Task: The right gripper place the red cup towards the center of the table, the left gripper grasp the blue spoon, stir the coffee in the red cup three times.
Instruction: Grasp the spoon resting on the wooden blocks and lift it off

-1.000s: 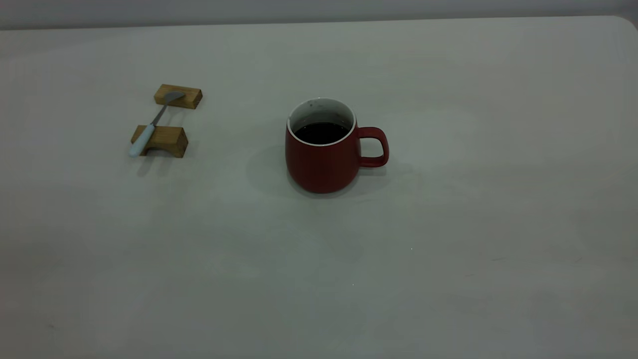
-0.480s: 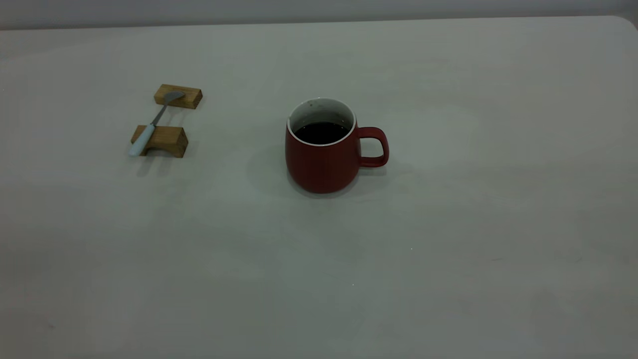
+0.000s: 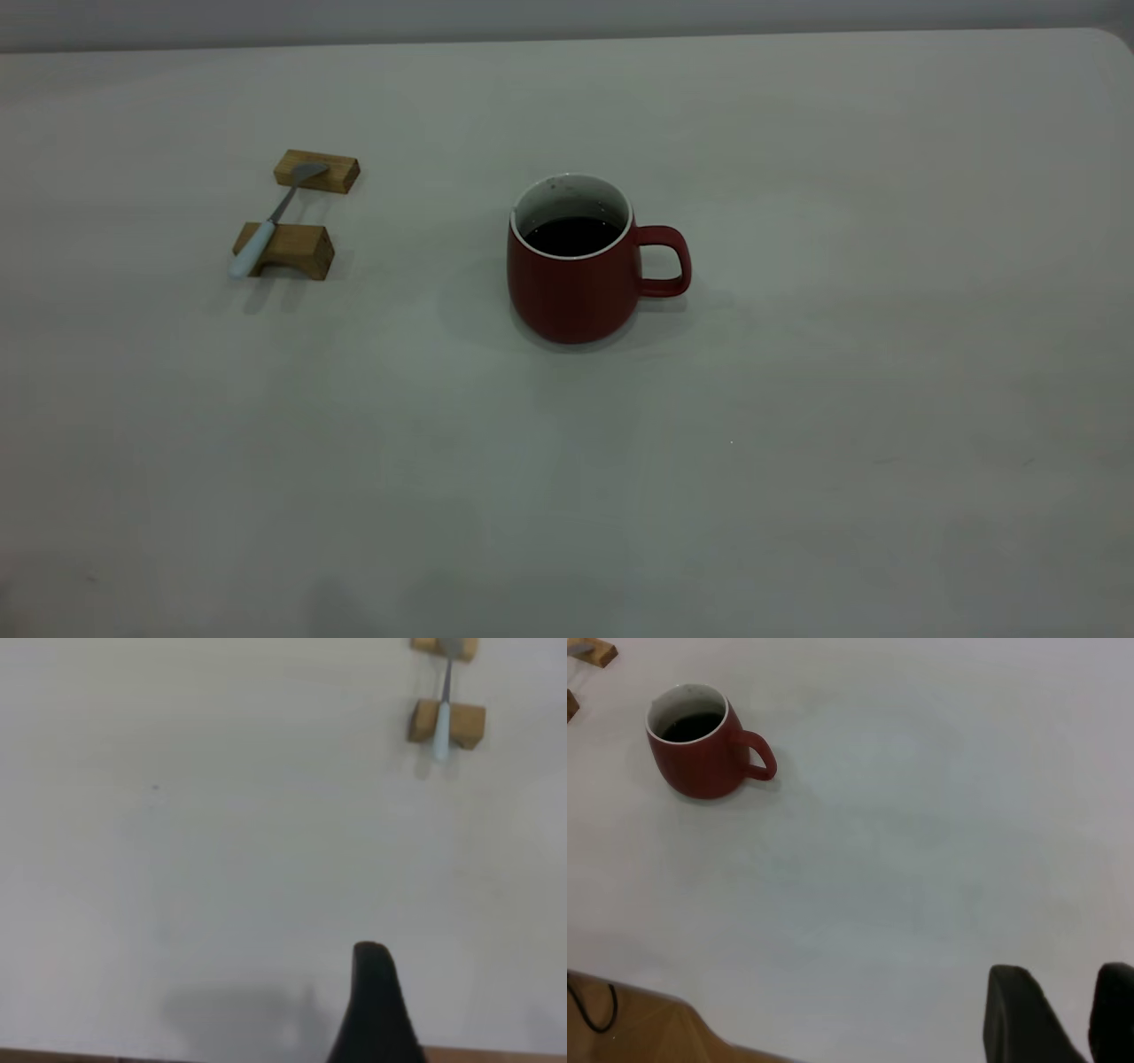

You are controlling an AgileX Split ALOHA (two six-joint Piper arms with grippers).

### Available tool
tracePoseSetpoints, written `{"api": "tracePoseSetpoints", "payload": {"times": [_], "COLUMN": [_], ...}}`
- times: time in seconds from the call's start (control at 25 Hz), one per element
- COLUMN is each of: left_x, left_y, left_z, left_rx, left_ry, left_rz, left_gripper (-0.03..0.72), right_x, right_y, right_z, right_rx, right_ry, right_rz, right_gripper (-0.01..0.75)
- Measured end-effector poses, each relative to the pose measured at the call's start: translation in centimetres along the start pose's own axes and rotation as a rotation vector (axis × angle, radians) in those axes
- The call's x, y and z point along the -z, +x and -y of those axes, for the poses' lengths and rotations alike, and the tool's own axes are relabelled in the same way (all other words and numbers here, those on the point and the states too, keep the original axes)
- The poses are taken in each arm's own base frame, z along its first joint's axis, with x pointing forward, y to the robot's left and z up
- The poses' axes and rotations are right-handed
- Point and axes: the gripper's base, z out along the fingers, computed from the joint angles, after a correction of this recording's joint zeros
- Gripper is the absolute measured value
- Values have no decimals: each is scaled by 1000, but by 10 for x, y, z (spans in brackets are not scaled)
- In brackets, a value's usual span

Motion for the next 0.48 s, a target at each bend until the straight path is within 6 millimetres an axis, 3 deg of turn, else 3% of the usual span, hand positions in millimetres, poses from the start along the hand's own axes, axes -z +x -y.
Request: {"api": "tracePoseSetpoints", "payload": {"times": [0.2,0.48], "left_x": [-61,-153], "left_y": [-34,-52], "left_z": [13,36], "left_rx": [4,-40], "left_ry": [27,56], "left_rz": [-98,-230], "left_gripper": [620,620], "right_x": [0,0], "right_y": [0,0], "right_z": [0,0], "right_rx": [0,0], "right_ry": [-1,-1], "right_rz": [0,0], "right_gripper": [236,236]}}
